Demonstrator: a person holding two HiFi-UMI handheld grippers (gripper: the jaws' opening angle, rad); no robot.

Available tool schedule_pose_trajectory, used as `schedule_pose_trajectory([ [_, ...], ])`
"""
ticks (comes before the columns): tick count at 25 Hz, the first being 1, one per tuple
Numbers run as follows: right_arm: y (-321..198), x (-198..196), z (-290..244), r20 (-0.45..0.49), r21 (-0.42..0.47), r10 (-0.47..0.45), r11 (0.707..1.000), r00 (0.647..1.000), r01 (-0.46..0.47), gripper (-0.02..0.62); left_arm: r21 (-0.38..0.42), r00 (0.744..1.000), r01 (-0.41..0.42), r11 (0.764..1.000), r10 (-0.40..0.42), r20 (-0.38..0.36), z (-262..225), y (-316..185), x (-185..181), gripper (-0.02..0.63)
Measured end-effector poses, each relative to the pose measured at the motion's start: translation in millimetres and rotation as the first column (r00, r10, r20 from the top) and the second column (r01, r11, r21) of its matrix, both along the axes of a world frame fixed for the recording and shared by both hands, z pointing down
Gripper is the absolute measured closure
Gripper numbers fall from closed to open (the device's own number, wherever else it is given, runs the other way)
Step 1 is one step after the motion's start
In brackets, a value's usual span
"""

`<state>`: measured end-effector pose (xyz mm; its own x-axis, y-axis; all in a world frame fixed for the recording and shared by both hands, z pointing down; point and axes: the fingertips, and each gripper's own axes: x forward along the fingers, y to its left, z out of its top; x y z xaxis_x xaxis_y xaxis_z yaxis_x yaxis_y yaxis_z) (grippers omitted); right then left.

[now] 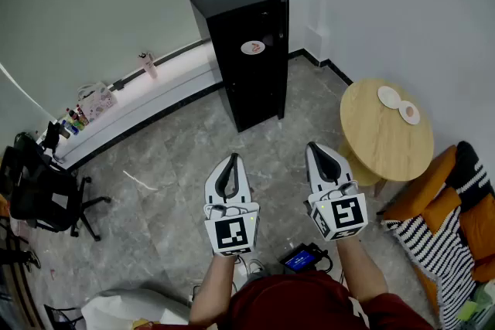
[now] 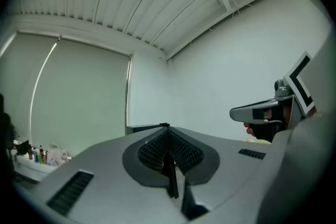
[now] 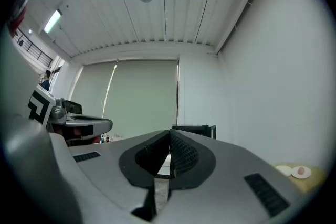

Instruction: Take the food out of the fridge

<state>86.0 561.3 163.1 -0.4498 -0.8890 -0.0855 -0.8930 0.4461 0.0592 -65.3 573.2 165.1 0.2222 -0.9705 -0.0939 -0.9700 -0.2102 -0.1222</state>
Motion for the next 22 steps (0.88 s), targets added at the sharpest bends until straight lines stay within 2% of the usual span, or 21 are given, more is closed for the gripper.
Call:
schedule_pose_trajectory([
  [2,2,0,-3,0.007,-0.004,0.008,1.0,1.0,-0.008,0.572,0.04,0.998,0.002,0.999,0.0,-0.056,-7,1,0,0.592],
  [4,4,-1,-5,0.009,-0.004,0.011,1.0,1.0,-0.011,0.572,0.057,0.997,0.004,0.998,0.001,-0.078,-11,3,0,0.593],
  [13,8,6,-3,0.01,-0.006,0.006,1.0,1.0,-0.006,0.573,0.01,1.0,0.002,1.0,-0.002,0.0,-5,9,7,0.594],
  [16,8,12,-2,0.01,-0.006,0.002,1.0,1.0,-0.002,0.572,0.016,1.0,0.006,1.0,-0.006,-0.011,-5,9,13,0.594],
  [20,4,26,0,0.024,-0.019,-0.001,1.0,1.0,0.001,0.572,0.066,0.997,0.021,0.998,-0.016,-0.076,-12,7,26,0.593],
  [22,2,35,2,0.027,-0.022,-0.004,1.0,1.0,0.005,0.572,0.053,0.998,0.021,0.998,-0.018,-0.056,-9,8,35,0.592],
])
